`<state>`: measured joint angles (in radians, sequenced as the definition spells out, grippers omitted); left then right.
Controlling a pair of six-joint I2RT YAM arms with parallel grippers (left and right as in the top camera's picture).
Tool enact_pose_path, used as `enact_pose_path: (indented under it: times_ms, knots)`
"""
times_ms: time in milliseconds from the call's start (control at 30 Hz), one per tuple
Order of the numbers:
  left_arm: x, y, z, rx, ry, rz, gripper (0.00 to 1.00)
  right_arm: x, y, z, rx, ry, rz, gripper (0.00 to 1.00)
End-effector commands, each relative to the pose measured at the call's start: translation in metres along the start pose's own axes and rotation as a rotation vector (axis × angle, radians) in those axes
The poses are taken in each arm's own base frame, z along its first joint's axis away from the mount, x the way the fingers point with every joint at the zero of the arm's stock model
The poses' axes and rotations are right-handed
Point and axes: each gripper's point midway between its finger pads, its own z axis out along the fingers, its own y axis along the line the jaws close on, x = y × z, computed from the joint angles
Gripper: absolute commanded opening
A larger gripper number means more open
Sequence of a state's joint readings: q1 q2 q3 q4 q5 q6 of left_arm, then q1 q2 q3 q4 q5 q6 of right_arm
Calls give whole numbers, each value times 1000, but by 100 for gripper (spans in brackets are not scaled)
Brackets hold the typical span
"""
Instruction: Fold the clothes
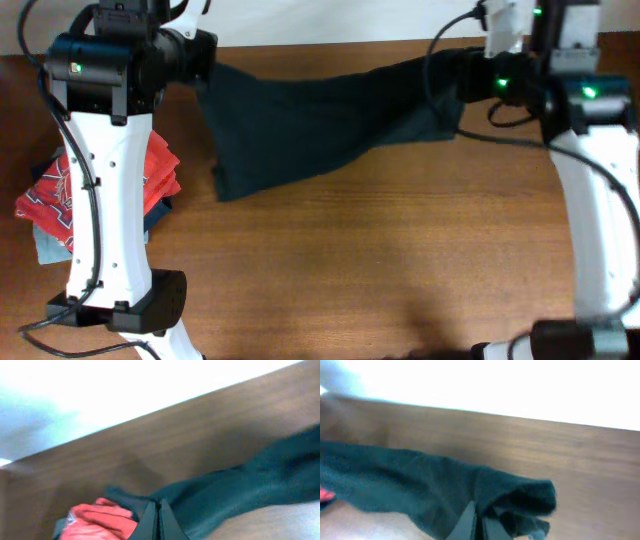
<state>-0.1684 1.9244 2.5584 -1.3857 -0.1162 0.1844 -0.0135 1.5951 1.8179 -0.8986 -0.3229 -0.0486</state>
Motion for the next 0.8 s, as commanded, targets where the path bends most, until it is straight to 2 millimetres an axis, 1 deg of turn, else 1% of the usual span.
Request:
enact_pose_path:
  times_ms: [0, 33, 67, 100, 133, 167, 200, 233, 267, 300, 333, 367, 400, 433, 467, 500, 567, 600, 633, 700, 767]
  knots:
    - [-15, 42, -52, -212, -120, -139, 1, -17, -25, -40, 199, -86, 46, 4]
    - [-22, 40, -58, -193, -158, -148, 0, -20, -21, -47, 193, -99, 12, 4]
    - [-31, 33, -64, -146, -200, -121, 0, -22, -21, -54, 205, -109, -25, 4]
    - [-36, 30, -67, -128, -220, -97, 0, -23, -26, -59, 243, -116, -22, 4]
    - [-37, 33, -70, -141, -231, -98, 0, -23, -33, -64, 290, -127, 23, 4]
    - [-38, 36, -72, -157, -235, -105, 1, -23, -29, -66, 270, -133, 42, 4]
    - [-40, 33, -72, -141, -244, -103, 0, -23, -18, -64, 206, -129, 3, 4]
    - [-42, 26, -71, -98, -253, -75, 0, -21, -5, -63, 139, -114, -95, 4]
    - [-44, 13, -71, -33, -260, 17, 0, -19, -6, -62, 146, -100, -149, 4]
    - [-41, 17, -70, -56, -247, 13, 0, -16, -31, -67, 285, -94, -43, 4]
    - [-38, 30, -71, -126, -236, -63, 1, -13, -50, -72, 385, -100, 80, 4]
    - [-37, 45, -74, -202, -236, -153, 0, -10, -55, -74, 412, -101, 147, 4]
    - [-41, 44, -75, -192, -256, -160, 0, -9, -45, -70, 350, -86, 106, 4]
    - [-50, 26, -74, -96, -288, -57, 1, -8, -30, -66, 261, -65, -6, 4]
    - [-55, 5, -75, 6, -316, 81, 1, -8, -25, -65, 235, -57, -66, 4]
    - [-58, -2, -76, 44, -332, 124, 1, -9, -32, -66, 274, -63, -36, 4]
    - [-64, 12, -78, -18, -349, 22, 0, -12, -49, -72, 370, -94, 67, 4]
    - [-71, 14, -81, -29, -379, 18, 1, -17, -50, -73, 380, -115, 66, 4]
    - [-76, 15, -81, -34, -399, 20, 1, -20, -50, -73, 379, -127, 56, 4]
    - [-97, 13, -85, -38, -487, 102, 0, -33, -51, -74, 384, -175, 36, 4]
    - [-111, 13, -85, -44, -542, 119, 0, -43, -52, -74, 385, -211, 21, 4]
